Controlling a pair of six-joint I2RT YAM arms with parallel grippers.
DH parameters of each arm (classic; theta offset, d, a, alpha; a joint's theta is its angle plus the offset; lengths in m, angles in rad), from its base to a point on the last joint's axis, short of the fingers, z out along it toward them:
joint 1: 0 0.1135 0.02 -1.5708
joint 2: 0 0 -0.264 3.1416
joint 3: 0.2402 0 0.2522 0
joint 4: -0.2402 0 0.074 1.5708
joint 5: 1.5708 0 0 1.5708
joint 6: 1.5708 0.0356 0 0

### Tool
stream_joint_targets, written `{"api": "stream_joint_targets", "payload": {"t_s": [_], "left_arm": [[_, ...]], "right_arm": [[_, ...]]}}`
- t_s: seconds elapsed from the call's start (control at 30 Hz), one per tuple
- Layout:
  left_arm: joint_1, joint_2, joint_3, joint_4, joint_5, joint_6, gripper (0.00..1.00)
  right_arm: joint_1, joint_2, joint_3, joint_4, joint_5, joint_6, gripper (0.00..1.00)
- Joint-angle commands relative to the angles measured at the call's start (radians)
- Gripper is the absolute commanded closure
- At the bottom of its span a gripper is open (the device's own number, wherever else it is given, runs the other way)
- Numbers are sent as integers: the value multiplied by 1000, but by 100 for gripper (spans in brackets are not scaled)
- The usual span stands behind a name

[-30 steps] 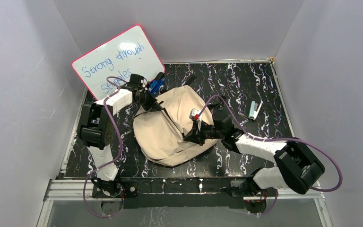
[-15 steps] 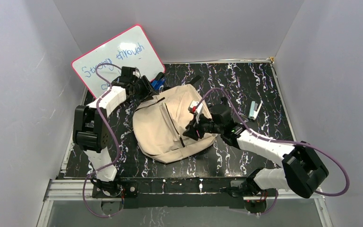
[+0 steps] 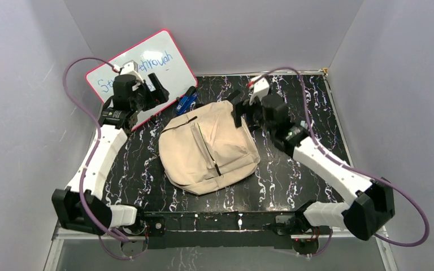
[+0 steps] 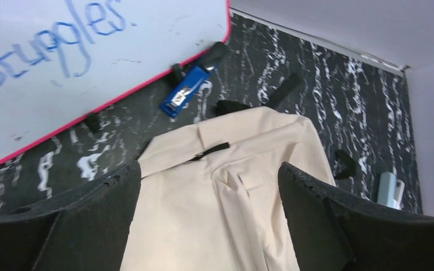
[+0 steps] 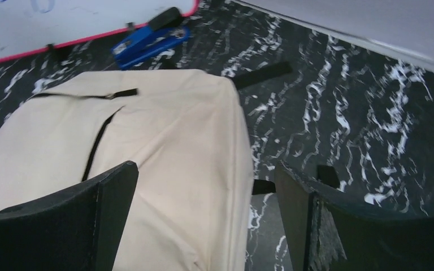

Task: Pack the student bag
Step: Zip the student bag at the center of the board, then reset both arms

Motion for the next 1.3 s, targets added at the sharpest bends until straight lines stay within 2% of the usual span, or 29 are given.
{"api": "stream_joint_targets", "payload": {"t_s": [0.0,0.1,0.17,0.27,0.4,0.47,0.6,0.77,1.27], "left_arm": [[8,-112,-64,-75,-197,67,9],[10,-162,-80,-129,-253,67,7],[10,-195,-97,-164,-316,66,7],[10,-246,-129,-207,-458,29,7],[10,-310,-196,-221,-549,27,7],[10,-342,-227,-218,-572,15,7],[10,-393,-300,-186,-589,-9,6],[10,-437,-398,-114,-563,-15,6],[10,-448,-468,-53,-539,-20,6]], "right_arm": [[-166,100,205,-341,41,175,1],[-286,59,151,-301,-95,215,1],[-351,9,108,-276,-129,236,1],[-407,-72,49,-266,-30,266,1],[-410,-218,-74,-187,140,275,1],[-410,-290,-117,-159,176,273,1],[-410,-348,-155,-154,215,260,1],[-410,-340,-162,-182,258,268,1],[-410,-291,-186,-195,235,299,1]]}}
